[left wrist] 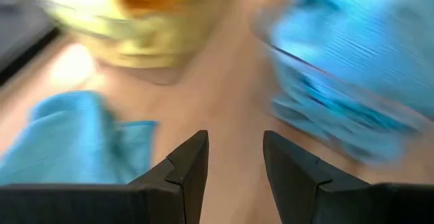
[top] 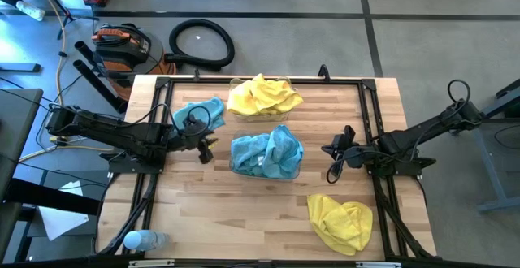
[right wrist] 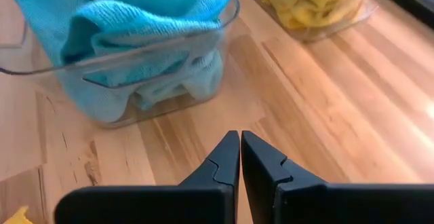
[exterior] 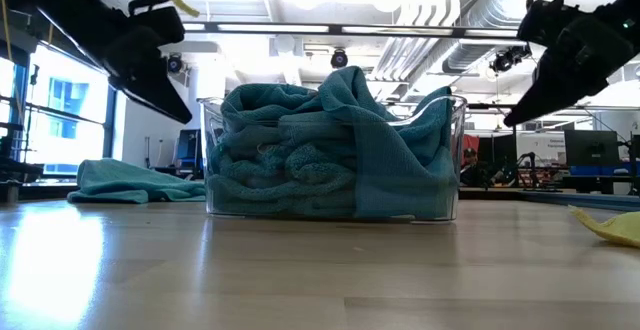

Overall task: Sort microfiber towel by color & place in baskets
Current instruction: Put the blue microfiber towel into the bottom transparent bin

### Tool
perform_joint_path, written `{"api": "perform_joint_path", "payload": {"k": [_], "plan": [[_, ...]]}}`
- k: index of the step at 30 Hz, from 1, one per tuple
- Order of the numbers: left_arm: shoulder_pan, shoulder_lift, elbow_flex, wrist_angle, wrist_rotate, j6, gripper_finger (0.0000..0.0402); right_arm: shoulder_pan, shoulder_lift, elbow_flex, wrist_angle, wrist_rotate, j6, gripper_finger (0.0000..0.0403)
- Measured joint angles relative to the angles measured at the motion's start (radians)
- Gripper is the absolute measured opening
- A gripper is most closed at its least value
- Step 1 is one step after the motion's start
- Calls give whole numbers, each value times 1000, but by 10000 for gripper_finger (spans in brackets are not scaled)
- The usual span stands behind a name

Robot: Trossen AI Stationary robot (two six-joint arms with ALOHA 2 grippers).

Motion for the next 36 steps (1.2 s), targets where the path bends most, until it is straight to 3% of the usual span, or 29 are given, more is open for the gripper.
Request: {"api": "perform_joint_path", "payload": {"k": [4, 12, 20, 27, 36], "plan": [[66, 0, 0, -4, -87, -109, 131, 0, -1, 3, -10, 32, -55, 12], [362, 0, 2, -17, 141, -97, 131, -10, -69, -18, -22, -2, -167, 2], [565, 41, 75, -173, 154, -39, 131, -34, -132, -18, -19, -1, -193, 0], [660, 170, 78, -256, 156, -78, 131, -34, -131, -18, -30, -1, -193, 0], [699, 409, 78, -227, 160, -99, 131, -34, -131, -18, -29, -1, -190, 0]]}}
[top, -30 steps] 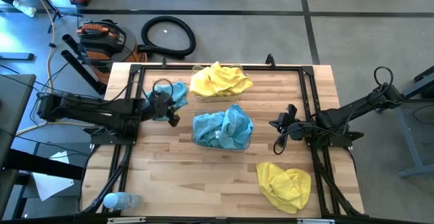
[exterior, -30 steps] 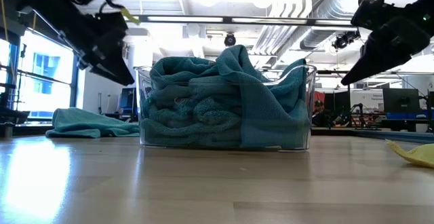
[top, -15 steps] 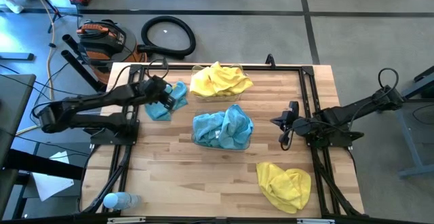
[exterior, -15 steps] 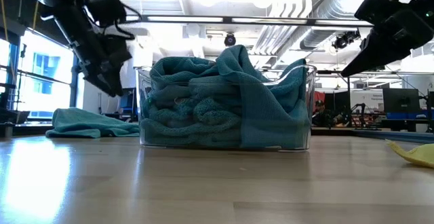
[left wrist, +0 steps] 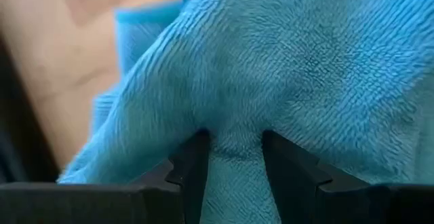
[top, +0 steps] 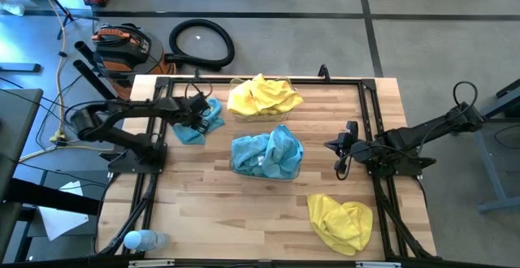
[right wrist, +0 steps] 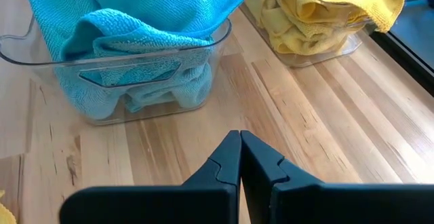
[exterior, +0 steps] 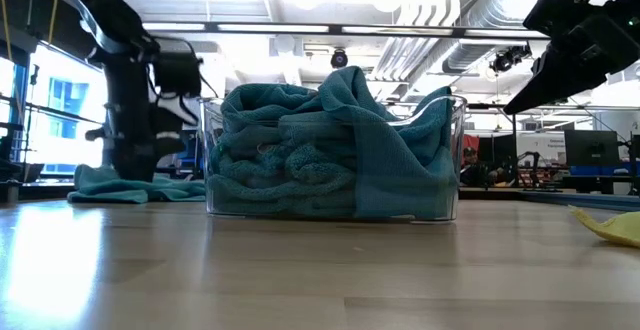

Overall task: Sort microfiber towel by color & place in baskets
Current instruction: Put the blue microfiber towel into the bottom transparent bin

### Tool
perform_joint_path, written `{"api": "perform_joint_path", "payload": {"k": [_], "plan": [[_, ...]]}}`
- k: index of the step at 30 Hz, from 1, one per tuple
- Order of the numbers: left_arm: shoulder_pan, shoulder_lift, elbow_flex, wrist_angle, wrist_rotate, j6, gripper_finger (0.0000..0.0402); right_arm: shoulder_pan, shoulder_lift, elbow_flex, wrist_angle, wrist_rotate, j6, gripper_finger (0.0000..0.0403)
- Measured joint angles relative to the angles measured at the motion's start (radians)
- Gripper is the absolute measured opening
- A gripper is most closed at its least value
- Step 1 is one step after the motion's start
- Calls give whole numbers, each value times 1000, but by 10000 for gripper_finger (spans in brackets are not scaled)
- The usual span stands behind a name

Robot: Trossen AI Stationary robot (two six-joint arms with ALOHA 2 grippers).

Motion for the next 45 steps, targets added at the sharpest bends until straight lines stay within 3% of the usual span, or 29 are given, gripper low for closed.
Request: {"api": "perform_joint_path", "payload": {"k": [6, 12, 16, 22, 29, 37, 45], "plan": [[-7, 121, 13, 5, 18, -75, 114, 0, 0, 0, 0, 0, 18, 0], [-80, 80, 17, 4, -13, -120, 11, 0, 0, 0, -4, 0, 30, 0], [-146, -6, 82, -80, 30, -136, 5, 0, 0, 0, -4, 0, 28, 0], [-269, -117, 227, -207, -26, -152, 1, 0, 0, 0, -12, 0, 38, 0], [-417, -139, 450, -331, -148, -166, 1, 0, 0, 0, -20, 0, 31, 0], [-566, -139, 649, -284, -206, -69, 0, 0, 0, 0, -28, 0, 22, 0], [-674, -139, 735, -58, -191, 89, 0, 0, 0, 0, -28, 0, 19, 0]]}}
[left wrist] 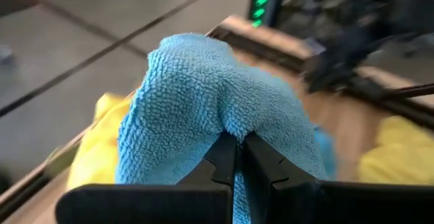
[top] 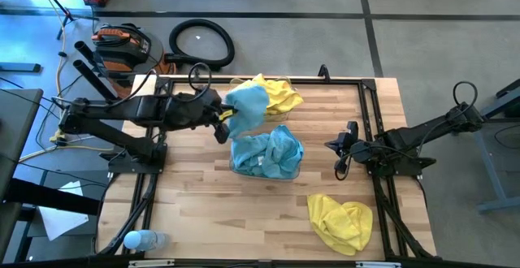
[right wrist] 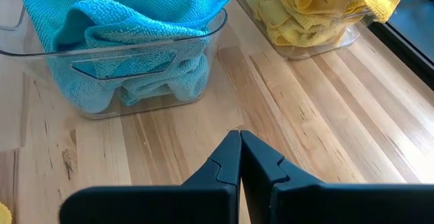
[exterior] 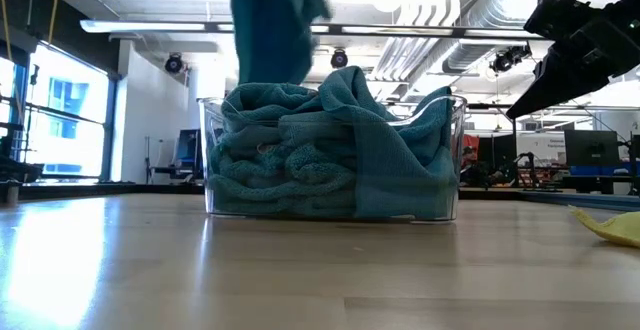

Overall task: Sort microfiber towel by color & place in baskets
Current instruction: Put the blue microfiber towel into the bottom transparent bin

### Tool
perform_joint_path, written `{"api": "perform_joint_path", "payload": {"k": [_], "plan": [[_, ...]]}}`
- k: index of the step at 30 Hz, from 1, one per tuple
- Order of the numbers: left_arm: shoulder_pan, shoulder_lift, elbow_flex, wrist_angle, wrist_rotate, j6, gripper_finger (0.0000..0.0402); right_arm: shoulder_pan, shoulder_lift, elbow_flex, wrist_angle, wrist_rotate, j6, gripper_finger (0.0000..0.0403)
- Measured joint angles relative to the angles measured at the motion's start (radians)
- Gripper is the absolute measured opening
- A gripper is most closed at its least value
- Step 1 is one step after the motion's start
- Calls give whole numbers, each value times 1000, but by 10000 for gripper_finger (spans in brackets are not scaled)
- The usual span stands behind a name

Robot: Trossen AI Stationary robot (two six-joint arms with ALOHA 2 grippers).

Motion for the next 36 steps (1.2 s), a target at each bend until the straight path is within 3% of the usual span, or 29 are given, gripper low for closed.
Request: {"api": "perform_joint_path", "payload": {"k": [6, 10, 23, 31, 36], "plan": [[-61, 48, 68, 124, 76, 97, 0, 0, 0, 0, 0, 0, 3, 0], [-85, 138, 166, 119, 105, 140, 0, 0, 0, 0, 0, 0, 1, 0], [-93, 423, 520, -95, 142, 199, 0, 0, 0, 0, -10, 0, 3, 0], [-93, 450, 604, -89, 163, 250, 0, 0, 0, 0, -15, 0, 3, 0], [-93, 464, 604, -201, 160, 202, 0, 0, 0, 0, -16, 0, 3, 0]]}}
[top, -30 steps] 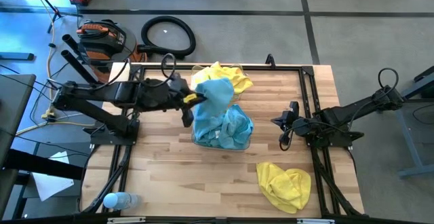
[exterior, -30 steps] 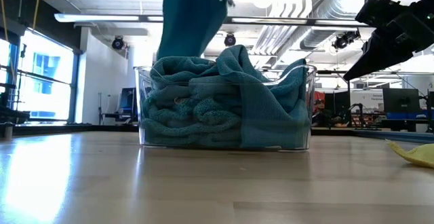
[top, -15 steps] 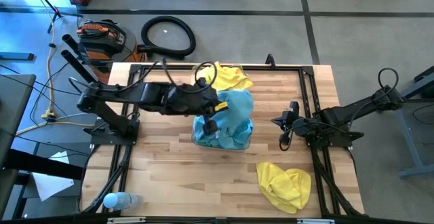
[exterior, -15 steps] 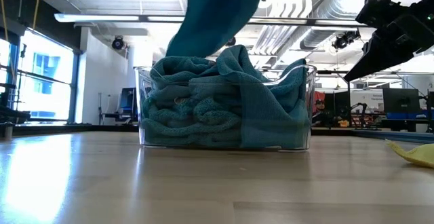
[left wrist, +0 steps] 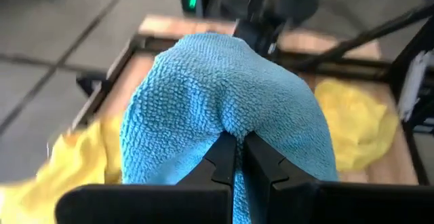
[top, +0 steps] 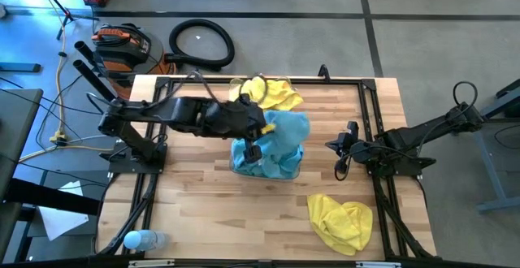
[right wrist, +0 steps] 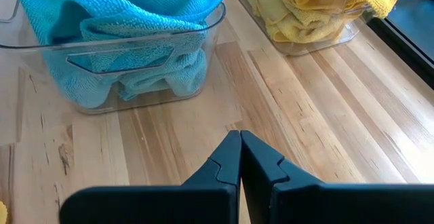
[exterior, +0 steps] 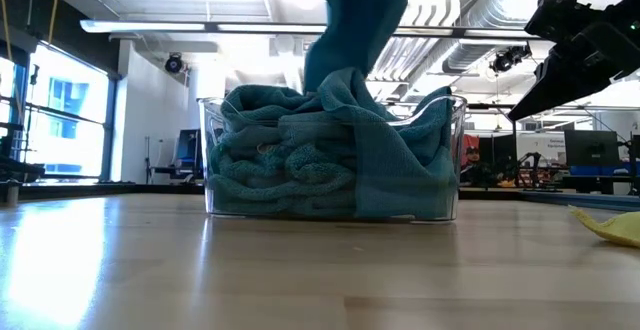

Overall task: Sort microfiber towel by color & place in baskets
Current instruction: Put the blue microfiber towel into the bottom transparent bin

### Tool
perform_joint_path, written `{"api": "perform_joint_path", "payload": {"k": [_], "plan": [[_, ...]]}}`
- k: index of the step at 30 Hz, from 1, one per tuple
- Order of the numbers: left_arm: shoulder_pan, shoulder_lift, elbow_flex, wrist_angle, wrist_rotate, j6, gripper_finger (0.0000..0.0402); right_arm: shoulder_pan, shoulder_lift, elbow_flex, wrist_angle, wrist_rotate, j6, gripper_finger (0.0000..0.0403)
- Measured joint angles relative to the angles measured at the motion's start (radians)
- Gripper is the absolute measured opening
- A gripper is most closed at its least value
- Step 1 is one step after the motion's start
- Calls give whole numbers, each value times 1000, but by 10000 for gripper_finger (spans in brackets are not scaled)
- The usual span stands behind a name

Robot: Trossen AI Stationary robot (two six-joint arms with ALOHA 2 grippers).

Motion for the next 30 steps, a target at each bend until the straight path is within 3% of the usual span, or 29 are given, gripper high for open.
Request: {"api": "perform_joint_path", "payload": {"k": [10, 24, 30], "plan": [[20, 195, -2, -221, -30, -84, 0, 0, 0, 0, -4, 0, 1, 0], [106, 459, -4, -149, 313, -75, 0, 0, 0, 0, -16, 0, 9, 0], [119, 539, -2, -127, 340, -100, 0, 0, 0, 0, -16, 0, 20, 0]]}}
